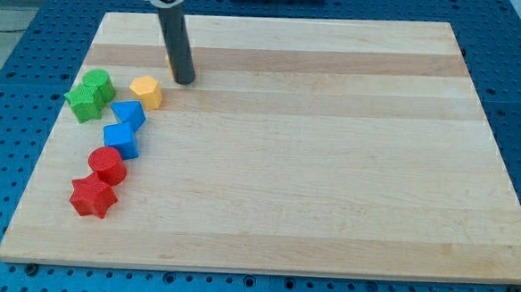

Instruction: Move the yellow heart to the vertical top of the yellow hexagon

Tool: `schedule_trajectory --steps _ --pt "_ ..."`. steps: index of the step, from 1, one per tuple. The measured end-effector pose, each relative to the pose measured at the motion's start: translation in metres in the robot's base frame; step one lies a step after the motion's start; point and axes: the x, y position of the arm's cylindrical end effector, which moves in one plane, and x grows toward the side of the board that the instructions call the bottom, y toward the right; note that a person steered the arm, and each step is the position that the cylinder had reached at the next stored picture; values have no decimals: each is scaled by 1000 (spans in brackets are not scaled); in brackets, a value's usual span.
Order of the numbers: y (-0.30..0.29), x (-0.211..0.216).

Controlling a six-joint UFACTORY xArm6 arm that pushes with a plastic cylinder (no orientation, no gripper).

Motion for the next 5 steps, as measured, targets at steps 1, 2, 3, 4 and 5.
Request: schedule_trajectory --steps 1,2,3,4,5 --pt "3 -22" --pt "-13 -42" --pt "-51 -42" --pt "-70 -44" --pt "-71 -50"
